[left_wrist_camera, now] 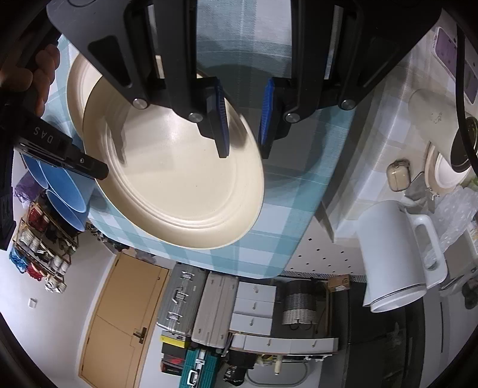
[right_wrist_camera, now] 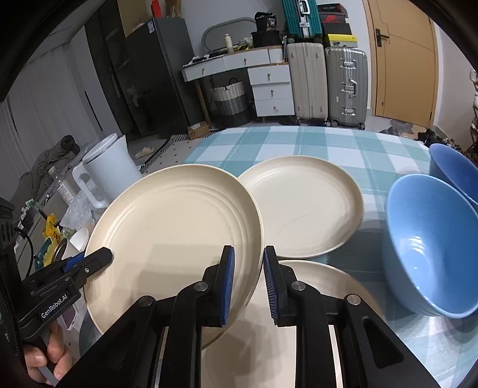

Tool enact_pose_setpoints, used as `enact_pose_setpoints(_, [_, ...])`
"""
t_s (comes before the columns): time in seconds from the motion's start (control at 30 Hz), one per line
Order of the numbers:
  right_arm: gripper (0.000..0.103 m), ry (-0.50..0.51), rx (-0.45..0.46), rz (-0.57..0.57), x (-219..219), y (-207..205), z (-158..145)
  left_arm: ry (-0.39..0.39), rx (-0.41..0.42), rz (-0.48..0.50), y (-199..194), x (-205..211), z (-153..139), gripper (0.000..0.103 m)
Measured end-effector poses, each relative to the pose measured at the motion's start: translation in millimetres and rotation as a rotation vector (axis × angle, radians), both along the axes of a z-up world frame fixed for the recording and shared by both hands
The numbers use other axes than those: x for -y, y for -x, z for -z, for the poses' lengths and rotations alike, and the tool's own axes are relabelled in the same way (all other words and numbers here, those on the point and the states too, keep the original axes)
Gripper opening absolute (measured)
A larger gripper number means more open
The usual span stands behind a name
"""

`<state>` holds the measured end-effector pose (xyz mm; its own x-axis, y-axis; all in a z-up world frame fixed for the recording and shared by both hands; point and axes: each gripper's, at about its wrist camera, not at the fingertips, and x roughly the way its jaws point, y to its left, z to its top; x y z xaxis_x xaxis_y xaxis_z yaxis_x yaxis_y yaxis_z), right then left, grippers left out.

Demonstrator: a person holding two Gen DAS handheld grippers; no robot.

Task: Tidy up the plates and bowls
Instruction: 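Carry the cream plate with the right gripper onto another cream plate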

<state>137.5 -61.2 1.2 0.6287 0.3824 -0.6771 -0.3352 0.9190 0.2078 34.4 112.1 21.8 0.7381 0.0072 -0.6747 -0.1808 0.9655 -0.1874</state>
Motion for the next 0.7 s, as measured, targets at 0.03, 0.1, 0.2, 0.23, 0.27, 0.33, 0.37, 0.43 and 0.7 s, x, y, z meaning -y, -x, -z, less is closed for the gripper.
enact_pose_setpoints(0.03, [0.02,-0.001,0.002,0.005,3.0,1.5,-1.2,0.002,0.003,0.007,0.6,2.7,-1.0,0.016])
enact_pose_setpoints(0.1, [0.02,-0.004,0.003,0.013,8.1,4.9,-2.6,0.002,0.005,0.018,1.0,7.1,-2.8,0.016])
enact_pose_setpoints(0.2, [0.02,-0.005,0.006,0.027,14.7,12.0,-4.5,0.001,0.009,0.031,2.5,13.3,-6.1,0.016])
enact_pose_setpoints(0.23, [0.02,-0.007,0.005,0.032,16.6,13.4,-4.8,0.001,0.012,0.035,3.2,14.5,-6.9,0.016])
enact_pose_setpoints(0.27, [0.02,-0.006,0.006,0.037,18.8,15.9,-5.2,0.001,0.016,0.041,3.7,16.2,-8.1,0.016])
enact_pose_setpoints(0.33, [0.02,-0.01,0.01,0.046,22.7,20.3,-7.1,-0.002,0.022,0.049,5.2,19.9,-11.0,0.016])
enact_pose_setpoints(0.37, [0.02,-0.013,0.013,0.051,25.8,23.1,-8.3,-0.002,0.024,0.055,6.4,21.6,-12.4,0.016])
enact_pose_setpoints(0.43, [0.02,-0.018,0.018,0.061,31.1,27.2,-10.0,-0.007,0.03,0.065,8.8,27.0,-15.6,0.016])
enact_pose_setpoints(0.7, [0.02,-0.037,0.035,0.107,53.0,43.6,-17.3,-0.02,0.045,0.112,15.0,48.5,-25.3,0.016])
